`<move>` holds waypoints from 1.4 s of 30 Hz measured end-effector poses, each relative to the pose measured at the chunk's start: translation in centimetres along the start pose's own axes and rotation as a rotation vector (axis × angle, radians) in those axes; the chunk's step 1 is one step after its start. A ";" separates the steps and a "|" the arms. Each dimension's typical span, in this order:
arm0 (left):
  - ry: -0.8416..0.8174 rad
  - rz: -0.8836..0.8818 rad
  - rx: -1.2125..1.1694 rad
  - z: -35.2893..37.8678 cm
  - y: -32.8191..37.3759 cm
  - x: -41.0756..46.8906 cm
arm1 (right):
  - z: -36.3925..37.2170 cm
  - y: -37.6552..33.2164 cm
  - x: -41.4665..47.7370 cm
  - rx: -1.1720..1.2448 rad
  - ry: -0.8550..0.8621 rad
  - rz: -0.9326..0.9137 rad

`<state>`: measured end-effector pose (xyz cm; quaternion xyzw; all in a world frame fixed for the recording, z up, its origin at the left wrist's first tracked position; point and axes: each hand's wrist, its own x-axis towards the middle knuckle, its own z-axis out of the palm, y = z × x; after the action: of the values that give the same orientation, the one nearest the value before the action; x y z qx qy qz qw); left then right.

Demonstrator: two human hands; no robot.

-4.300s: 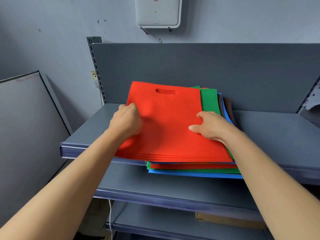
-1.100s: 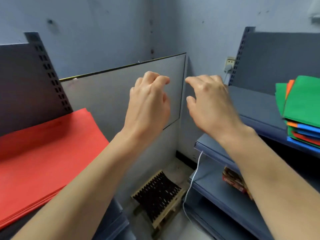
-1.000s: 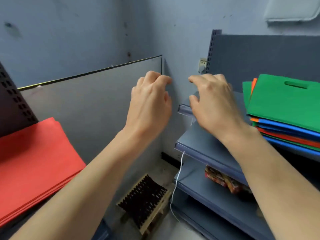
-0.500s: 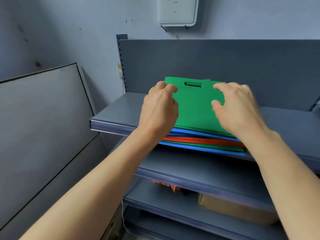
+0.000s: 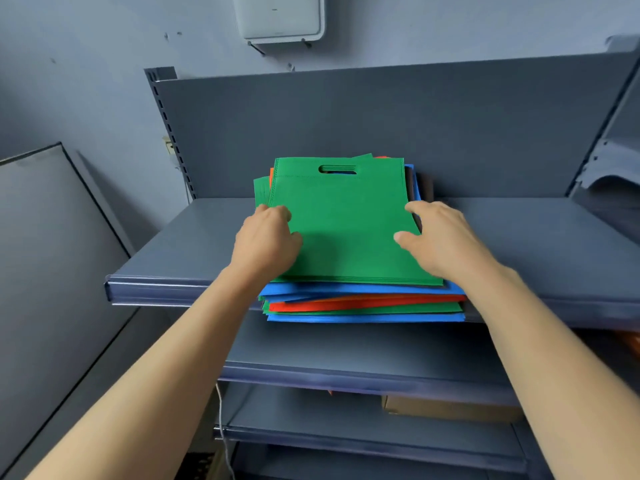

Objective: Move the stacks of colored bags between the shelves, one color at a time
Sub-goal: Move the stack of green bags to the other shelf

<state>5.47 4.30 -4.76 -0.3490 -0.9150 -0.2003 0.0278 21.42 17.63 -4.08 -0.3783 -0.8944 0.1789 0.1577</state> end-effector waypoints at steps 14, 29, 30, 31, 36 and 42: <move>-0.112 -0.169 -0.084 2.5 -2.0 4.1 | 1.9 -1.1 2.8 0.069 -0.117 0.136; 0.195 0.157 -0.040 4.3 -2.4 3.2 | 3.0 -1.3 3.2 0.006 -0.117 0.112; 0.198 0.166 -0.030 4.3 -2.4 3.2 | 3.1 -1.3 3.2 0.006 -0.117 0.113; 0.202 0.173 -0.022 4.4 -2.5 3.3 | 3.1 -1.3 3.2 0.006 -0.116 0.112; 0.193 0.190 -0.004 4.8 -2.8 3.7 | 3.2 -1.3 3.2 0.001 -0.110 0.106; 0.174 0.192 -0.016 4.6 -2.5 3.6 | 3.2 -1.5 3.0 -0.024 -0.107 0.104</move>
<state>1.56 6.60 -9.15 -0.4165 -0.8699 -0.2337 0.1232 17.13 18.17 -5.82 -0.4159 -0.8828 0.1961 0.0956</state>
